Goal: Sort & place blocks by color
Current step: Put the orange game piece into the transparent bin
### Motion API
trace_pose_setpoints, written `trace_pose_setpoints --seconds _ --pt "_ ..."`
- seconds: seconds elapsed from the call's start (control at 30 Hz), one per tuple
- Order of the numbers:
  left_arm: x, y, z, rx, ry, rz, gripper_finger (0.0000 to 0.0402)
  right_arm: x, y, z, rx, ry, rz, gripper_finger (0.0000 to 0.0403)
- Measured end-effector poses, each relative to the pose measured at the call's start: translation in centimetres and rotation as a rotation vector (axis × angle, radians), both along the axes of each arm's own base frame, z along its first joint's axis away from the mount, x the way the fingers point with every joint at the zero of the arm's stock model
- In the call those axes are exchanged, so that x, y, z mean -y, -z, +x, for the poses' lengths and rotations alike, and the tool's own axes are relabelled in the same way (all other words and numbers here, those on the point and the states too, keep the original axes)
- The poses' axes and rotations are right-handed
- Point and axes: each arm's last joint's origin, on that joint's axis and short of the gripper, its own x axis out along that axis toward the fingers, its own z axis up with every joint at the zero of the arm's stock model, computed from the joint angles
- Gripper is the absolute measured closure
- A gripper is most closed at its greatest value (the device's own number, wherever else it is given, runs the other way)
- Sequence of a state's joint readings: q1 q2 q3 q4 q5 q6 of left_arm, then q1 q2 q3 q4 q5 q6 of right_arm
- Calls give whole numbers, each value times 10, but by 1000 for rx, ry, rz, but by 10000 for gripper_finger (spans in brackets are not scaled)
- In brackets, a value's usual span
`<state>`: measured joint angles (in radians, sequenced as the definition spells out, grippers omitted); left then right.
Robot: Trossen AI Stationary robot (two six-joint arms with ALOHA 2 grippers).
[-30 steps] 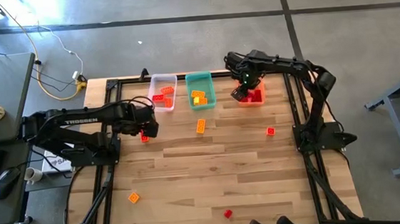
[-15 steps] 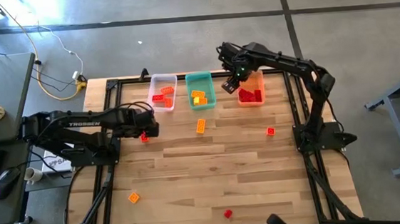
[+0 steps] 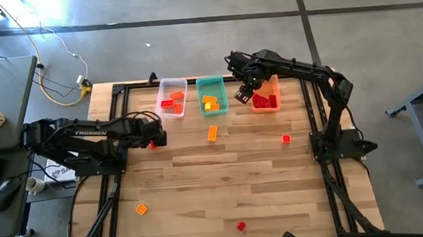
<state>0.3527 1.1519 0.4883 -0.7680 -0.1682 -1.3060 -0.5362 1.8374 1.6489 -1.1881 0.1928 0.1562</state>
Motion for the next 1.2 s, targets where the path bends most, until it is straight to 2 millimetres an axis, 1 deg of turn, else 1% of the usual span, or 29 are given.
trace_pose_setpoints --seconds 0.13,0.33,0.4,0.53,0.73,0.8,1.0,1.2 --pt "1 7 -2 22 1 1 163 -4 0 2 -8 -13 2 206" --pt "0 8 -2 13 12 30 164 -9 0 4 -7 -28 2 206" --pt "0 8 -2 9 11 40 172 -10 0 5 -7 -32 2 206" --pt "-1 7 -2 -2 42 53 214 -12 0 6 -6 -39 3 206" --pt "-1 7 -1 -11 122 71 311 -19 0 10 -7 -58 2 206" --pt "-2 7 1 4 145 82 337 -23 0 12 -8 -74 1 206" --pt "-6 3 12 109 200 134 338 -37 0 19 -14 -119 -10 206" --pt "-12 -14 26 318 226 272 338 -51 0 25 -12 -157 -8 206"
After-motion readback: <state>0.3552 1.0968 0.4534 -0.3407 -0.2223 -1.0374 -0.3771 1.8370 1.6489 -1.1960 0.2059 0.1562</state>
